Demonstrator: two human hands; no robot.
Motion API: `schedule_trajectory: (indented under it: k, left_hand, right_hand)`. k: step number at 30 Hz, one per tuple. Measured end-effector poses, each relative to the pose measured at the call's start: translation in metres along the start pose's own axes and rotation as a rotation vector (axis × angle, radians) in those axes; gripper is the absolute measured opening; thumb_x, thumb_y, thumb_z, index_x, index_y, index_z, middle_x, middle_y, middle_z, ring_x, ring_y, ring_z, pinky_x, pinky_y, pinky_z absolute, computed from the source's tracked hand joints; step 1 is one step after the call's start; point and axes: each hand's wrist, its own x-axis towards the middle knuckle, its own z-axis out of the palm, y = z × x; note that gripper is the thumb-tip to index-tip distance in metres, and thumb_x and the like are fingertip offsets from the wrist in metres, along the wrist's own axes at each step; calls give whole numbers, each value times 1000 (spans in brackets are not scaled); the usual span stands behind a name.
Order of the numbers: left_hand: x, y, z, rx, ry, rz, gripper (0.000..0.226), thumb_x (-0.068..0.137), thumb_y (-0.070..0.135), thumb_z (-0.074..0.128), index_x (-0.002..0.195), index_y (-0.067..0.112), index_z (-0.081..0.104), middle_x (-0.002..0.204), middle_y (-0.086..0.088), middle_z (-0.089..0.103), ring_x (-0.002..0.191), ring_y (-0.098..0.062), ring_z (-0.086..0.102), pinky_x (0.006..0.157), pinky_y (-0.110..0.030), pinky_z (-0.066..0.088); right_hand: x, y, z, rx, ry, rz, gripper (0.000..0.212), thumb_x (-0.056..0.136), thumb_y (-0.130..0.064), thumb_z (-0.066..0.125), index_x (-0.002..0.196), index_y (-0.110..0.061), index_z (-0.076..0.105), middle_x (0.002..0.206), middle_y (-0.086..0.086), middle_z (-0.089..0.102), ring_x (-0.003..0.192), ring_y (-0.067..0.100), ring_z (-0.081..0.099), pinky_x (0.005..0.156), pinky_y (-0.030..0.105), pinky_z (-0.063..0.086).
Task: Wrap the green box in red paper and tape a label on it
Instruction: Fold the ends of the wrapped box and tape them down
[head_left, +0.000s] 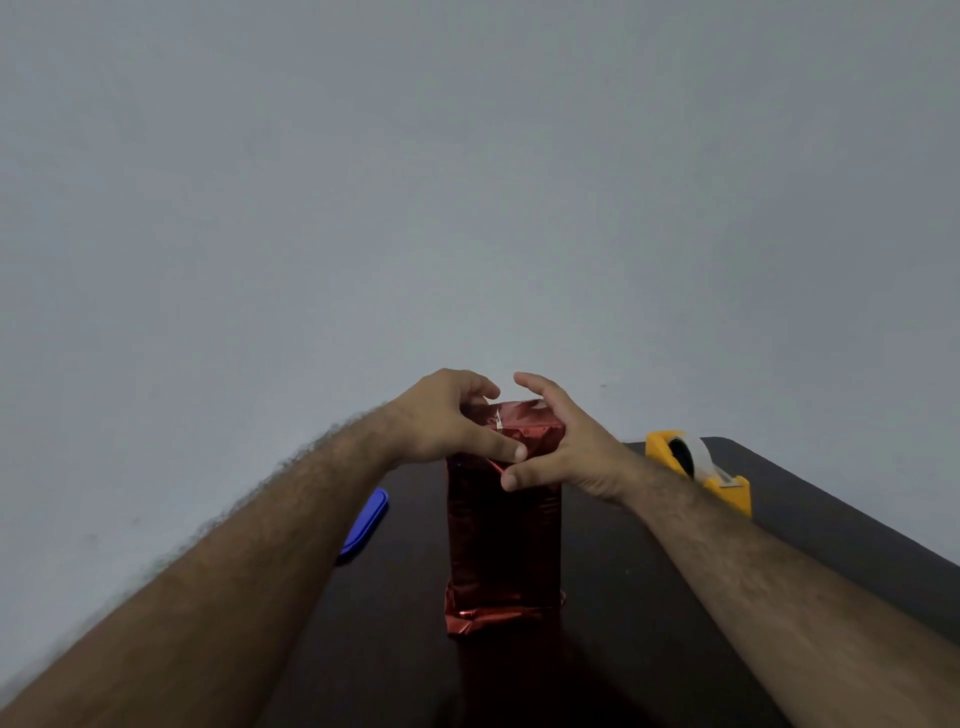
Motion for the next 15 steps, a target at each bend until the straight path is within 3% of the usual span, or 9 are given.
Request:
schedule_trajectory:
  k: [6,10,12,15]
  left_hand:
    - [-1,5,1,-35,-7,-34,89,67,44,98,144,21,59,123,8,69,110,-10,69,99,-37,59]
    - [-2,7,3,-116,-4,-74,93,67,41,99,147,17,57,123,8,69,109,-8,68,95,-30,57]
    - [-2,7,8,-114,26,-74,96,65,45,100,146,17,57,123,8,68,108,-7,68,91,-28,56]
    - [-2,3,15,-33,104,-78,106,50,66,95,142,25,61,122,13,69,110,-8,67,101,-37,56]
  right_hand:
    - [-1,0,2,11,31,7,122,40,-45,107,146,-47,48,145,-5,55,133,17,58,111,40,52]
    - [-2,-3,4,-37,47,13,116,46,-37,108,146,-41,50,140,-8,60,128,13,61,108,35,54]
    - [-1,-4,4,-68,62,27,115,49,-35,107,148,-40,49,140,-9,59,129,14,61,107,32,54]
    - [-4,-4,1,-98,51,41,131,45,-44,107,155,-50,36,153,-8,50,139,17,53,114,40,49]
